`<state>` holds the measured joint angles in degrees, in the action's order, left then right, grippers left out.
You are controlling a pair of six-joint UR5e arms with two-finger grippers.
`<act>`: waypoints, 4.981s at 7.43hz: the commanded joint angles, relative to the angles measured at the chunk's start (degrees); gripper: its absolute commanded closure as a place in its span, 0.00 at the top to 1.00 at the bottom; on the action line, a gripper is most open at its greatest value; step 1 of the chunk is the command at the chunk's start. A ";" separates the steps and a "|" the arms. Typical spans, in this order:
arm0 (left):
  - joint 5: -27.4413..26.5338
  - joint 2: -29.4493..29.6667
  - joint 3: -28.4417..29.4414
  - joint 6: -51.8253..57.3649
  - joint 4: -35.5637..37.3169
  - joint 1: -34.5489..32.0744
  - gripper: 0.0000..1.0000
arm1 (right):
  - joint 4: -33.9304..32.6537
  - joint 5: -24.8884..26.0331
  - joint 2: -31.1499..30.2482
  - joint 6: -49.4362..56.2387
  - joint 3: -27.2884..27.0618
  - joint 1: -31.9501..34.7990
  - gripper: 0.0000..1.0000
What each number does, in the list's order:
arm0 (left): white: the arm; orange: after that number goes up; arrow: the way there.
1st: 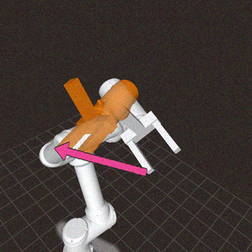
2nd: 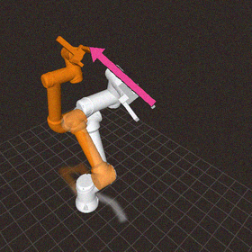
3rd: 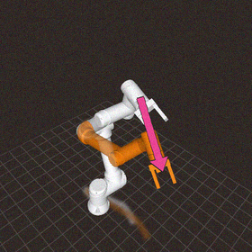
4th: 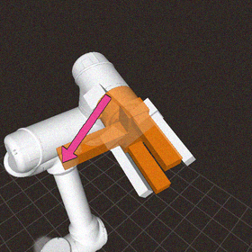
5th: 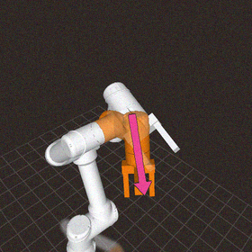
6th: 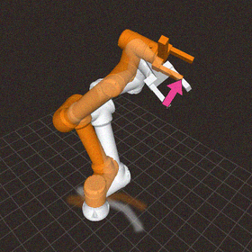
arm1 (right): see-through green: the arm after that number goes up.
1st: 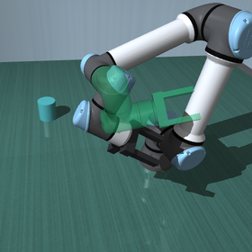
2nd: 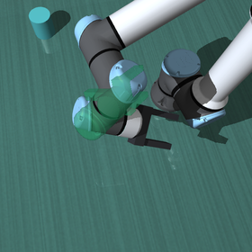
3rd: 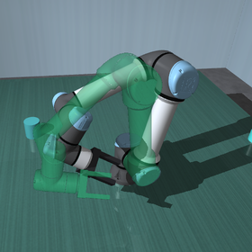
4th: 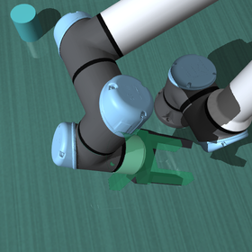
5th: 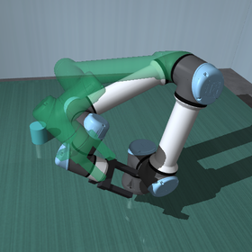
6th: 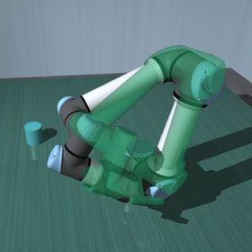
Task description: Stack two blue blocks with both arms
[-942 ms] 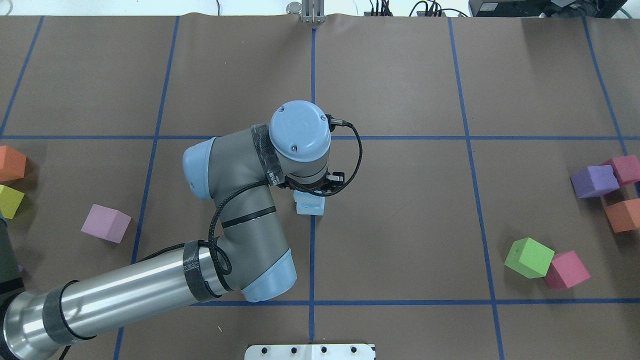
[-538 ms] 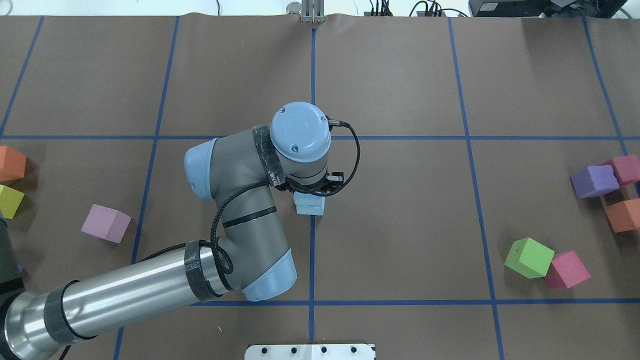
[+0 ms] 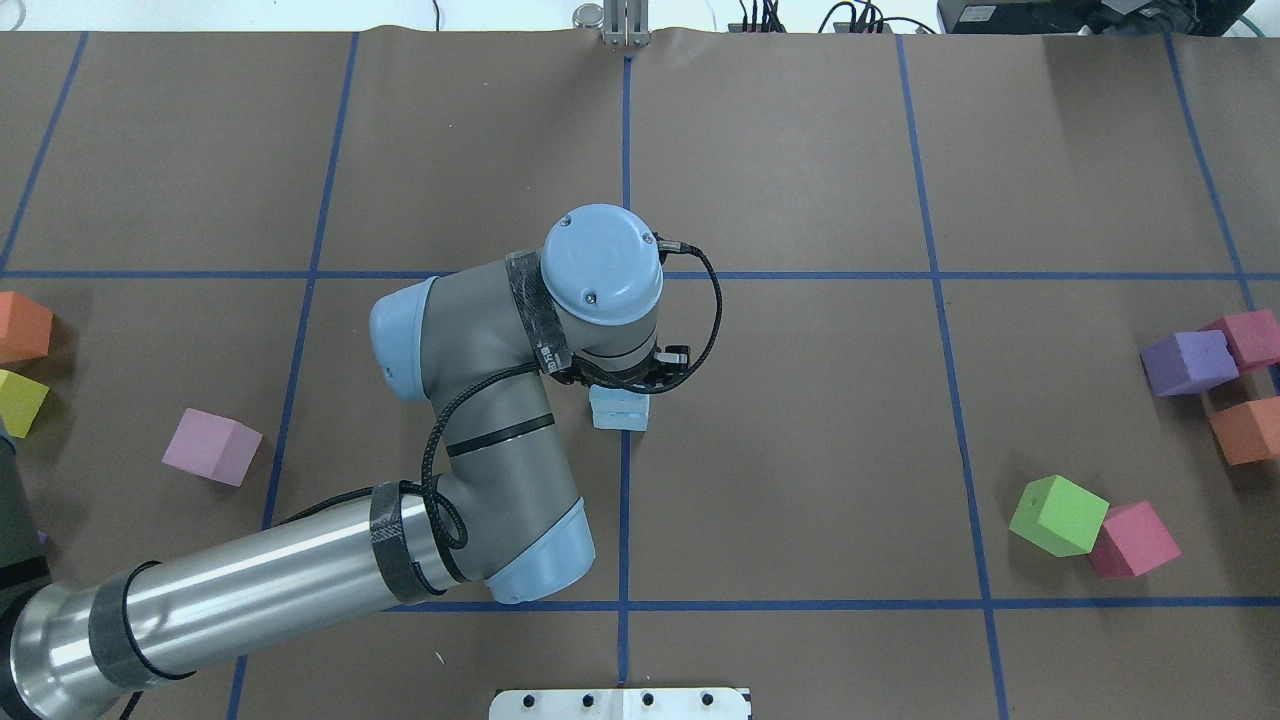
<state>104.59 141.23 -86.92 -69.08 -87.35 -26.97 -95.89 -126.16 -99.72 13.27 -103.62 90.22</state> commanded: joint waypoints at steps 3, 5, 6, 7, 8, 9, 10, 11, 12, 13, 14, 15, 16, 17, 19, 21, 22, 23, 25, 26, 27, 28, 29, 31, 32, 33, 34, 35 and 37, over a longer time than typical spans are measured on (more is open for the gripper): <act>-0.08 -0.08 0.35 0.09 -0.45 0.07 0.97 | 0.00 -0.05 0.05 0.00 0.00 -0.04 1.00; -0.09 0.01 0.18 0.09 -0.45 0.07 0.98 | 0.00 0.04 0.05 0.00 0.00 -0.04 1.00; 0.09 0.01 -1.30 0.35 -0.19 -0.45 0.98 | 0.00 -0.05 0.05 0.00 0.00 -0.04 1.00; 2.18 0.01 -5.06 0.26 0.68 -2.45 0.98 | 0.00 -0.05 0.05 0.00 0.00 -0.04 1.00; 6.55 0.01 -7.97 0.52 4.43 -5.52 0.98 | 0.00 -0.05 0.05 0.00 0.00 -0.04 1.00; 6.77 -0.25 -11.83 2.18 9.17 -7.38 0.98 | 0.00 -0.05 0.05 0.00 0.00 -0.04 1.00; 6.86 -3.21 -16.48 6.11 11.74 -8.79 0.98 | 0.00 -0.05 0.05 0.00 0.00 -0.04 1.00; 7.12 -9.16 -20.70 10.15 11.68 -10.37 0.98 | 0.00 -0.13 0.05 0.00 0.00 -0.04 1.00; 7.38 -13.57 -22.40 15.42 11.42 -13.08 0.98 | 0.00 -0.22 0.05 0.00 0.00 0.05 1.00; 7.65 -17.36 -23.28 19.82 11.24 -16.59 0.98 | 0.00 -0.31 0.05 0.00 0.18 -0.04 1.00; 12.43 -21.57 -23.99 20.38 10.98 -21.32 0.98 | 0.00 -0.31 0.40 -0.09 0.18 -0.04 1.00; 17.27 -25.44 -24.08 23.61 9.67 -27.55 0.98 | -0.09 -0.31 0.40 -0.09 0.53 -0.04 1.00; 20.19 -32.09 -23.65 35.74 7.05 -33.01 0.98 | -0.09 -0.31 0.49 -0.18 0.62 -0.04 1.00; 20.83 -36.51 -22.60 45.26 5.72 -38.28 0.98 | -0.09 -0.75 0.40 -2.96 1.05 -0.04 1.00; 25.37 -42.94 -19.01 57.50 5.27 -48.65 0.98 | 1.48 -1.98 0.40 -6.50 1.23 0.05 1.00; 26.90 -50.75 -13.39 64.15 4.03 -56.67 0.98 | 1.49 -2.07 0.40 -6.50 1.49 -0.04 1.00; 26.90 -51.75 -12.23 64.16 2.29 -57.05 0.98 | 1.58 -2.07 0.40 -6.50 1.50 -0.04 1.00; 27.07 -52.46 -12.30 63.90 -0.51 -58.27 0.98 | 1.58 -2.24 0.40 -6.59 1.41 -0.04 1.00; 29.26 -55.70 -14.58 63.90 -0.71 -60.47 0.98 | 1.58 -2.33 0.40 -7.03 1.32 0.05 1.00; 31.44 -56.32 -15.72 63.46 -0.37 -61.35 0.98 | 1.58 -2.33 0.49 -7.03 1.41 -0.04 1.00; 33.55 -56.33 -15.56 63.46 -0.54 -61.54 0.98 | 1.58 -2.33 0.49 -7.03 1.41 -0.04 1.00; 33.66 -56.24 -15.47 63.63 -0.71 -61.54 0.98 | 1.58 -2.33 0.49 -7.03 1.32 -0.04 1.00; 33.66 -56.33 -15.56 63.89 -0.80 -61.62 0.98 | 1.58 -2.33 0.49 -7.03 1.32 -0.04 1.00; 33.05 -56.42 -15.04 63.81 -0.71 -61.63 0.98 | 1.58 -2.33 0.49 -7.03 1.32 -0.04 1.00; 33.05 -56.42 -15.03 63.81 -0.71 -61.63 0.98 | 1.58 -2.33 0.49 -7.03 1.32 -0.04 1.00; 32.96 -56.50 -14.68 63.81 -0.71 -61.63 0.98 | 1.58 -2.33 0.49 -7.03 1.41 -0.04 1.00; 33.05 -56.94 -14.42 63.72 -0.71 -61.63 0.98 | 1.58 -2.33 0.49 -7.03 1.41 -0.04 1.00; 33.05 -56.94 -14.33 63.81 -0.71 -61.63 0.98 | 1.58 -2.33 0.49 -7.03 1.41 -0.04 1.00; 33.05 -56.94 -14.33 63.72 -0.71 -61.63 0.98 | 1.58 -2.33 0.49 -7.03 1.41 -0.04 1.00</act>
<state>137.60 84.32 -101.29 -5.34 -88.03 -88.59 -94.31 -128.50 -99.23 6.24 -102.22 90.18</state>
